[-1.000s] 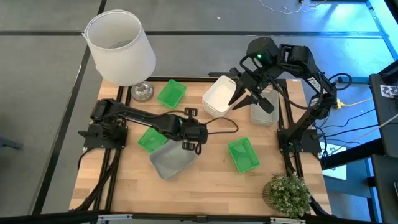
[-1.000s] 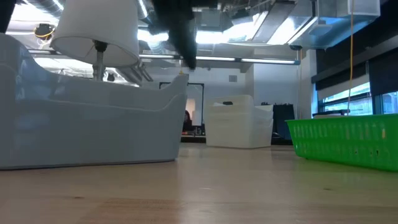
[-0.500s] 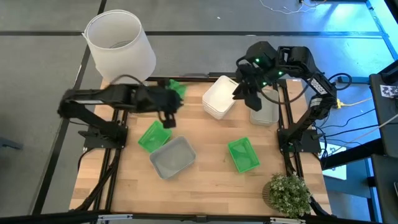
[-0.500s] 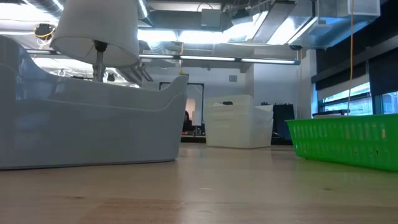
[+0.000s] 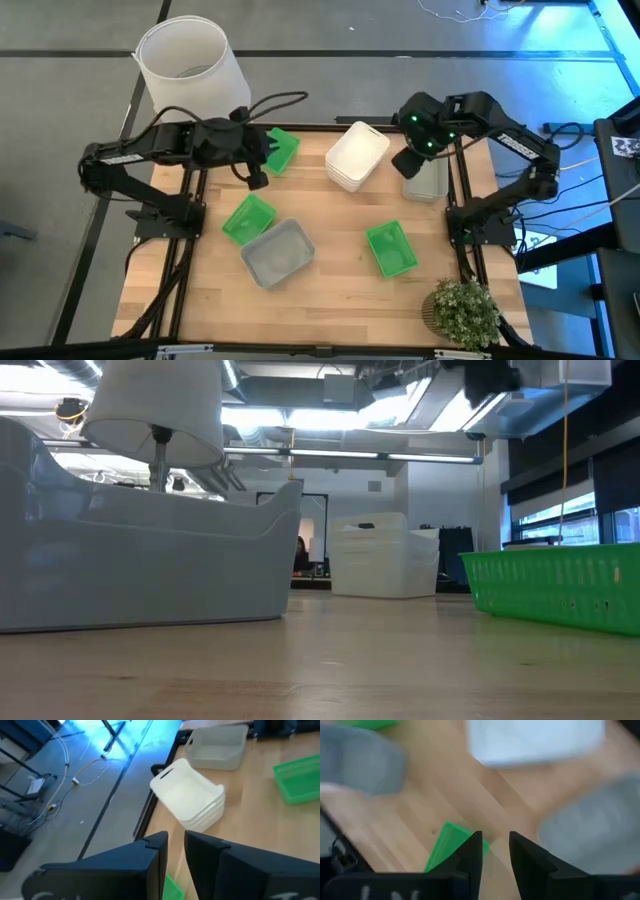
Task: Stack baskets by color
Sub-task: Stack the top gray bin on the gray bins
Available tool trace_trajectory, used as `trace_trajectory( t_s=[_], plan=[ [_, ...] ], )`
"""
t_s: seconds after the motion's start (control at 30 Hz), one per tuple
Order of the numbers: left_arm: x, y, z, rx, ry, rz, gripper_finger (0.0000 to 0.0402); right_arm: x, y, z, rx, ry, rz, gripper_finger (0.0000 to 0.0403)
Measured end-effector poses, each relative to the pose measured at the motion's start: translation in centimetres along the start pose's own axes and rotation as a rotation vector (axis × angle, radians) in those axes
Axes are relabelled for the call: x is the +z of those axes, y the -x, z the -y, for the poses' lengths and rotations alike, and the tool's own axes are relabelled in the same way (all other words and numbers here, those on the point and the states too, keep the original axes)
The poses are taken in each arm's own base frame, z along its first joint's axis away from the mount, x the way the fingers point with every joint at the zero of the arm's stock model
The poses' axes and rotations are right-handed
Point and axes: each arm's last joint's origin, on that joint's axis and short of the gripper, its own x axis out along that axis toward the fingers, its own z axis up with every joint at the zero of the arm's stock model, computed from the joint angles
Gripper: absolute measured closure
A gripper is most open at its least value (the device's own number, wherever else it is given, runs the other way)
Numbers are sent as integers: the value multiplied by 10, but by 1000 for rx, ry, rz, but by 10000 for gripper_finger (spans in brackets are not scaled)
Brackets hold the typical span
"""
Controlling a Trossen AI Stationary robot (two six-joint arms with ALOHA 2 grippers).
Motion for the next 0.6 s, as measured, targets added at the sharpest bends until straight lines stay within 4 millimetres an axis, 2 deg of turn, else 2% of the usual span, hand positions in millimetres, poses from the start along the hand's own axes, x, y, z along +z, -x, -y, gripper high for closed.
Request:
trace_trajectory(
  t_s=[0.13,0.37,0.6],
  plan=[
    [-2,-3,-5,22,-18,-23,344,-16,-16,16,-73,-170,-21,306],
    [-4,-7,-11,46,-27,-42,344,-27,-63,27,-129,-175,-106,306],
    [-4,-9,-14,49,-22,-48,344,-27,-107,32,-156,-230,-139,306]
  ],
)
